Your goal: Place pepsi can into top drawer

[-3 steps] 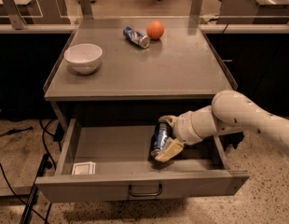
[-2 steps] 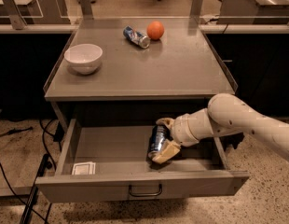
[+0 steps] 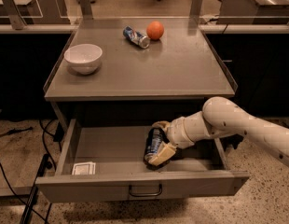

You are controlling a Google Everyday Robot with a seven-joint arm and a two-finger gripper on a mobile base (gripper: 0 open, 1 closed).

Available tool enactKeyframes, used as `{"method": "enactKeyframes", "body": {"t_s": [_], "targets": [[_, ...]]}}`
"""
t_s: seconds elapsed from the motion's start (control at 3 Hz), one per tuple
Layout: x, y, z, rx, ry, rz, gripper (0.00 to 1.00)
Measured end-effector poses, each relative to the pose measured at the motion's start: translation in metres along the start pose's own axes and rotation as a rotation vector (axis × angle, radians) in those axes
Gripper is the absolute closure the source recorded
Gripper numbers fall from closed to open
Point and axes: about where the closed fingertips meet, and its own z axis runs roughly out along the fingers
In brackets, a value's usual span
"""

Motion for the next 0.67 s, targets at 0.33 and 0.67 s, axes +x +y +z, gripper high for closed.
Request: {"method": "enactKeyframes", "body": {"t_s": [0.33,0.67], "targets": [[0.0000,0.0000,0.0000,0.000,0.000,0.000,0.83],[0.0000,0.0000,0.0001,0.000,0.000,0.000,0.61]]}}
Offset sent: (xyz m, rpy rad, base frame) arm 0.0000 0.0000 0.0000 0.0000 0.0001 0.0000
